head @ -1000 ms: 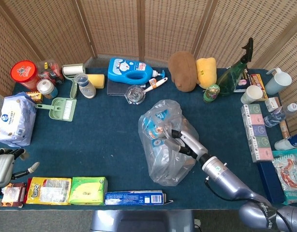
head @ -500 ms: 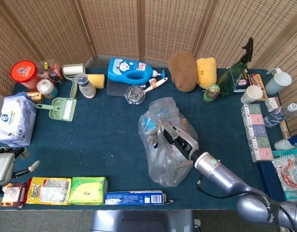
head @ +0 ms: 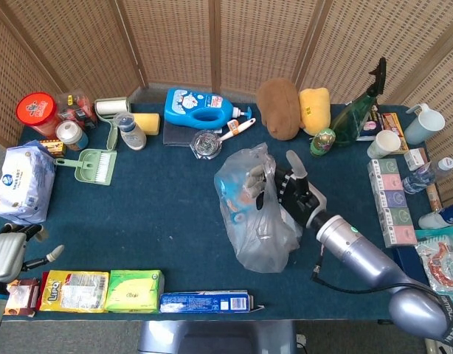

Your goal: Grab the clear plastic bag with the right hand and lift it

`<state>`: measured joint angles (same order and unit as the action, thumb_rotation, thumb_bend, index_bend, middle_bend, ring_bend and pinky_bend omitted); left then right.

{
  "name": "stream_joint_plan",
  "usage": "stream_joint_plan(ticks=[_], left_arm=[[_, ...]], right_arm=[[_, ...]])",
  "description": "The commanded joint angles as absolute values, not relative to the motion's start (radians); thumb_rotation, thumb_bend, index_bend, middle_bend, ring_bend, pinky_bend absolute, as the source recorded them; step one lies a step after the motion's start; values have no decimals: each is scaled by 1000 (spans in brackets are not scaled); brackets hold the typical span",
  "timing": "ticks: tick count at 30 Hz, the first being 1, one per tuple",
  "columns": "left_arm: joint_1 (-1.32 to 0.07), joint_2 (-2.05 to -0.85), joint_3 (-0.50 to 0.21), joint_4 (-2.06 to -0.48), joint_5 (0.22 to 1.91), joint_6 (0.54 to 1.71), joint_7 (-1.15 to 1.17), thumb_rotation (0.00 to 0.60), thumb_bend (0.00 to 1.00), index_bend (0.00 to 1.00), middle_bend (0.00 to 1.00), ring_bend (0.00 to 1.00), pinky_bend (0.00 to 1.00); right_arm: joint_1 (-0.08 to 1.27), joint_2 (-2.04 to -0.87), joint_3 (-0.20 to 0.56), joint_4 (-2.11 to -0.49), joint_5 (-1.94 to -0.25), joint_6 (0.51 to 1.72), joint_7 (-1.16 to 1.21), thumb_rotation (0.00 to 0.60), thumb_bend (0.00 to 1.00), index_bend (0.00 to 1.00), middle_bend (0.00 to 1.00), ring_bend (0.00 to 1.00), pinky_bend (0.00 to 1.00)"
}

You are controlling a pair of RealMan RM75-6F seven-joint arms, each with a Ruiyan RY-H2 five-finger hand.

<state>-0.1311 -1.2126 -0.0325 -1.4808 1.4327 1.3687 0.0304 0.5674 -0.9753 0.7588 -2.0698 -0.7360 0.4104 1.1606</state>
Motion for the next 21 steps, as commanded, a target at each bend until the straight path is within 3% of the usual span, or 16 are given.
stream_joint_plan(ticks=[1,3,8,14,17,21], left_arm=[[-129,-1210,-31,-1486,1434,1372,32,0,146,457,506,441,287],[-128,-1207,-30,-1491,1435,1375,33,0,146,458,505,441,287],[-108,-1184,-17,-1526,1455,1408,34,0,146,459,506,441,287],[-85,-1159,-7,-1553,1457,1434,43,0,145,459,506,441,288],[-78,-1155,-3,-1564,1457,1440,48,0,146,459,505,441,287],[-75,-1153,-2,-1577,1460,1444,58,0,146,460,506,441,287]], right_arm=[[526,-964,812,-2081,-741,414,1195,85,280,466,520,572,638],[509,-961,836,-2082,-736,427,1210,100,311,488,550,617,688],[461,-938,946,-2063,-697,453,1285,344,426,535,619,739,822],[414,-941,1075,-2026,-713,385,1369,553,523,561,657,780,879],[396,-951,1132,-2006,-719,342,1399,600,561,585,674,792,891],[383,-962,1179,-1979,-722,290,1410,600,588,621,694,804,905]])
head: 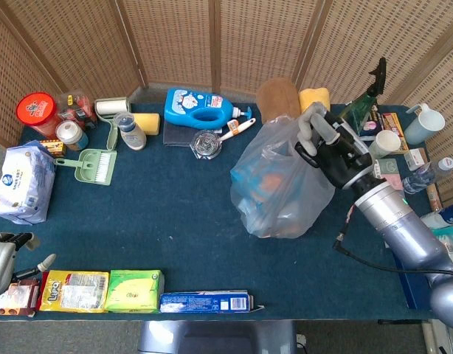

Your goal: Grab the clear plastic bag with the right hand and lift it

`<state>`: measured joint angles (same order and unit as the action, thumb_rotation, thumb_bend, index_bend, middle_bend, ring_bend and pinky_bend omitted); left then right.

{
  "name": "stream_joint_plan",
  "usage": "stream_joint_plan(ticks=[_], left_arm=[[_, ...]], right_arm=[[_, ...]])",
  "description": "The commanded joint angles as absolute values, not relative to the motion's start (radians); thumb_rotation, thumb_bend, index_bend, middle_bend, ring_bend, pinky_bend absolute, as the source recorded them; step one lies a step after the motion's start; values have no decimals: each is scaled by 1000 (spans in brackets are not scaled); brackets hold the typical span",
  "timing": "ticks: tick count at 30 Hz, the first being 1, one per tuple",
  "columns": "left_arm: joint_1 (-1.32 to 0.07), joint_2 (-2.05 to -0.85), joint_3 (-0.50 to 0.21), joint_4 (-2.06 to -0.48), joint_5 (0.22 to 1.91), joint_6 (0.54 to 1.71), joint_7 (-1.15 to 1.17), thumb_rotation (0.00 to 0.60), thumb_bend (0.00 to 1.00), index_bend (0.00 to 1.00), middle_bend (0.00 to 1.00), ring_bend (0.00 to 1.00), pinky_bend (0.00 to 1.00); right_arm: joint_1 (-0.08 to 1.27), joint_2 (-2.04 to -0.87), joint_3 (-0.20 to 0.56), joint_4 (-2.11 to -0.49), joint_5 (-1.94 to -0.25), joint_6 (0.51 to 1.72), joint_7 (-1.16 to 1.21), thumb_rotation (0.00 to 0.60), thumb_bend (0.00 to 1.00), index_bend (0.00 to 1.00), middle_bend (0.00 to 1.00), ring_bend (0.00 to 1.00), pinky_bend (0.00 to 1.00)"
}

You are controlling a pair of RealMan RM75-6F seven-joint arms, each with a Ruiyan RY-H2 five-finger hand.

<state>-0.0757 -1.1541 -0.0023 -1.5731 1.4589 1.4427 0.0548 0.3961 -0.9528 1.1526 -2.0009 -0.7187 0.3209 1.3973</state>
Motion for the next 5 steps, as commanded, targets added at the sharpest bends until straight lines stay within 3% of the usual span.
stream_joint_plan(ticks=[1,5], left_arm=[[-74,-1152,-2,-1580,1460,1445,61,0,146,460,506,441,287],[-74,-1151,-5,-1587,1456,1443,71,0,145,460,506,441,287]], right_arm=[[382,-966,1187,-1973,-722,280,1409,600,595,630,697,807,910],[374,-986,1218,-1951,-726,239,1398,600,607,636,702,812,916]])
